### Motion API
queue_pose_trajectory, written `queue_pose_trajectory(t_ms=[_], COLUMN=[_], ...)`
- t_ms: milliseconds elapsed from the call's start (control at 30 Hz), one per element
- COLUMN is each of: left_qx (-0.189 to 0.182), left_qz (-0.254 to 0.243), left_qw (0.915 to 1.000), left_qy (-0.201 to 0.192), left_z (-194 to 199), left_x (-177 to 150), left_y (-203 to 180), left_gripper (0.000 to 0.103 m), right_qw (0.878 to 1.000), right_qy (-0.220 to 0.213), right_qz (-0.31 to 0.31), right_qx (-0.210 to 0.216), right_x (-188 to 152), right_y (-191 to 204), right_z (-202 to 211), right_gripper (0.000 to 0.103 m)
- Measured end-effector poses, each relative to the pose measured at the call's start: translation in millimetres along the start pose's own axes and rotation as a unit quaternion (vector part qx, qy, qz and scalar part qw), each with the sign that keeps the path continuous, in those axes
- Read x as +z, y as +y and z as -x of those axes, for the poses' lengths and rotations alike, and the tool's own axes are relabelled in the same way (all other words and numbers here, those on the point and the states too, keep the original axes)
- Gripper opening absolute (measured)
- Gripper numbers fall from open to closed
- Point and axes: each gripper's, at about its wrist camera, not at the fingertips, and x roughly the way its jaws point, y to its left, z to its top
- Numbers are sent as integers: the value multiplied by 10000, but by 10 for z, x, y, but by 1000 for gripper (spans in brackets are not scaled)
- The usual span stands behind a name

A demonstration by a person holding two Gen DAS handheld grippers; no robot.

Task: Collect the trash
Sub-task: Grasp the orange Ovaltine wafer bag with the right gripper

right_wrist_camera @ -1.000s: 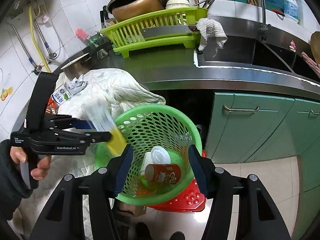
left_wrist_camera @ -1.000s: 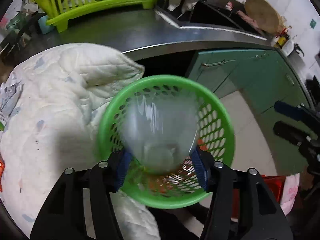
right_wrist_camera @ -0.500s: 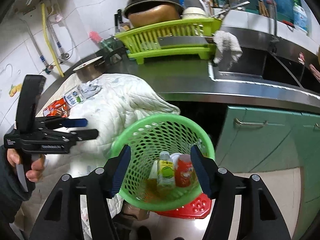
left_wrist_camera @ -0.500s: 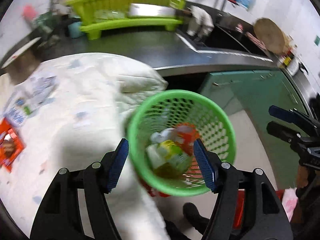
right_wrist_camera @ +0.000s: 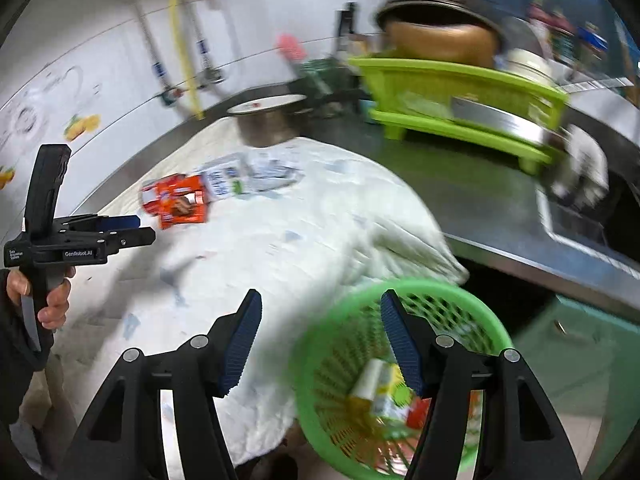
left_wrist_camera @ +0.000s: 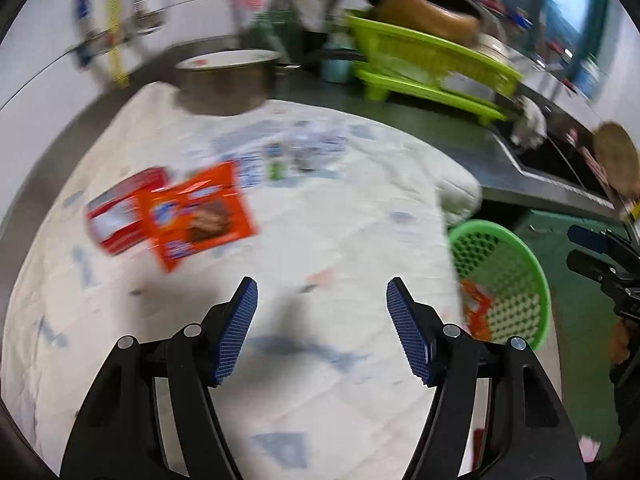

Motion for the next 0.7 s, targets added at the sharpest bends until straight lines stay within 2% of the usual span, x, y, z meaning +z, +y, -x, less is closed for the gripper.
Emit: queue_pose_trajectory(t_ms=[200, 367, 500, 700], left_qx=[366, 581, 704, 851], left_qz=[520, 782, 970, 1201], left_qw=[9979, 9951, 9926, 9889], left_qy=[-102, -147, -175, -202], left_z=[192, 301, 369, 440], left_x=[-137, -285, -387, -510], left_y=[577, 897, 1104, 1360], left_gripper=[67, 67, 67, 67], right_qw=[9961, 9848, 9718, 9456], right_qy=[139, 303, 427, 583], right_qz=[701, 1394, 1943, 2726], right_qx=[513, 994, 1268, 1678], right_x=[385, 680, 858, 1087], right_y=[449, 865, 1228, 1797], right_z=[-393, -741, -1005, -1365], right_gripper=[60, 60, 60, 60])
